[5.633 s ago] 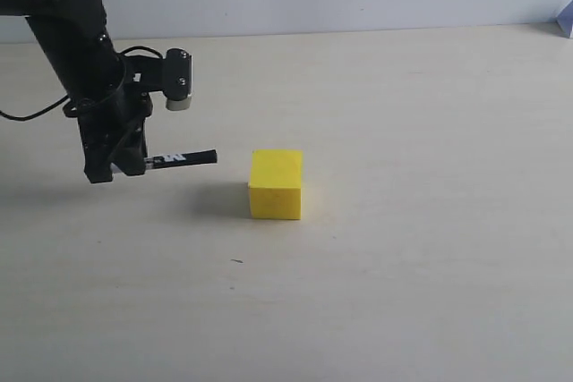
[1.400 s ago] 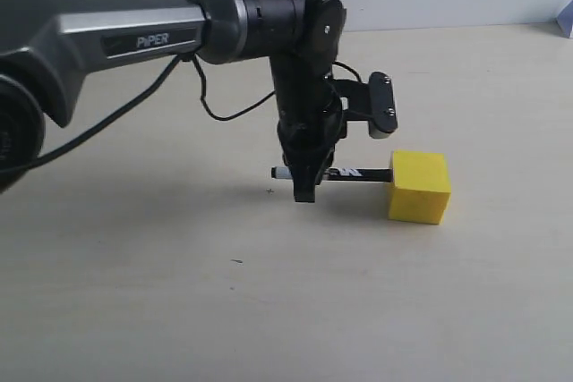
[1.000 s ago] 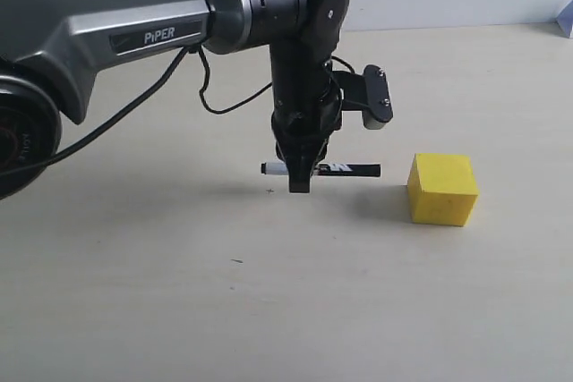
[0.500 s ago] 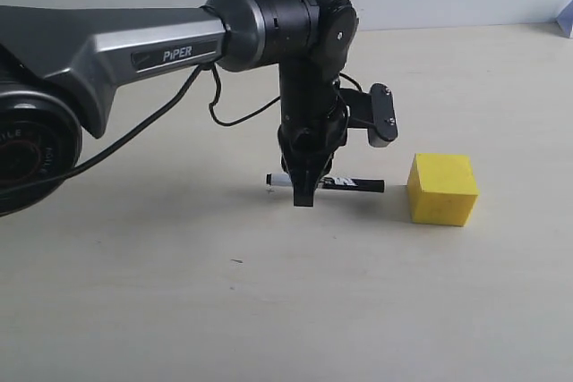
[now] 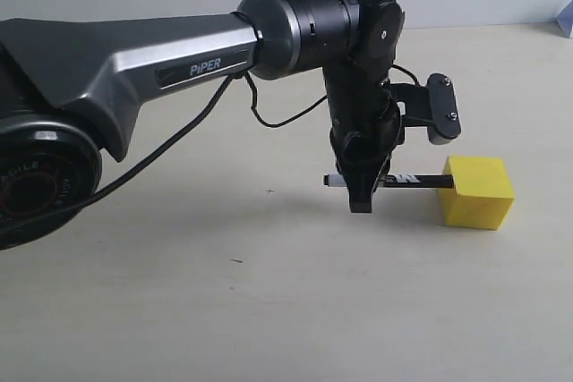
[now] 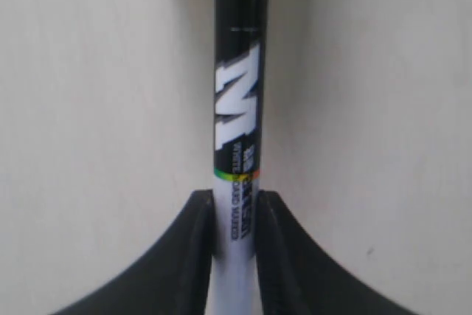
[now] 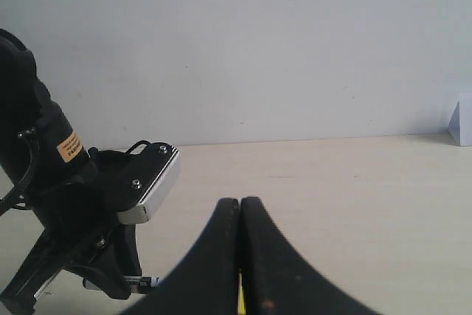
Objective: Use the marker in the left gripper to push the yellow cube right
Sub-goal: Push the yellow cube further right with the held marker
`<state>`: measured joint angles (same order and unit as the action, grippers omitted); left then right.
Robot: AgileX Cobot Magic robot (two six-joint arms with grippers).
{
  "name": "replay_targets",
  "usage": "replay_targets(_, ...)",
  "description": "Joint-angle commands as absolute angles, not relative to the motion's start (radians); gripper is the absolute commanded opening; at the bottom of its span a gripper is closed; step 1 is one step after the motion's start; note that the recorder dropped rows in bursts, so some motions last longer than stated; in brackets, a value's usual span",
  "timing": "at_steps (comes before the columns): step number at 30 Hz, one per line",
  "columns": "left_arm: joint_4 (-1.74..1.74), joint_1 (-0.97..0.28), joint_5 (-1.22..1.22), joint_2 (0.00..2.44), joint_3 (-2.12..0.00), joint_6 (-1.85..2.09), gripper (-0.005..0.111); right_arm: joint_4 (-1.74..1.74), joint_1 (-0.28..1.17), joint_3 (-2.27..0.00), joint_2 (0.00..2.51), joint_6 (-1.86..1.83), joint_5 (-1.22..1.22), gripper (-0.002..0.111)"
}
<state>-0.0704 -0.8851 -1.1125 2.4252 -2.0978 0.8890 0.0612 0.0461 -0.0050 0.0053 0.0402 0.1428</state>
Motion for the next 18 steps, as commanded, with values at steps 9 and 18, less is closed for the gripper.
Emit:
replay_targets(9,-0.066,-0.862,-1.221,2.42,-2.121,0.851,0.0,0.061,0.047,0.0,0.0,0.039,0.133,0.0)
replay_targets(18,-0.066,-0.896,-1.221,2.42,-2.121,0.851,0.0,0.061,0.047,0.0,0.0,0.039,0.133,0.0)
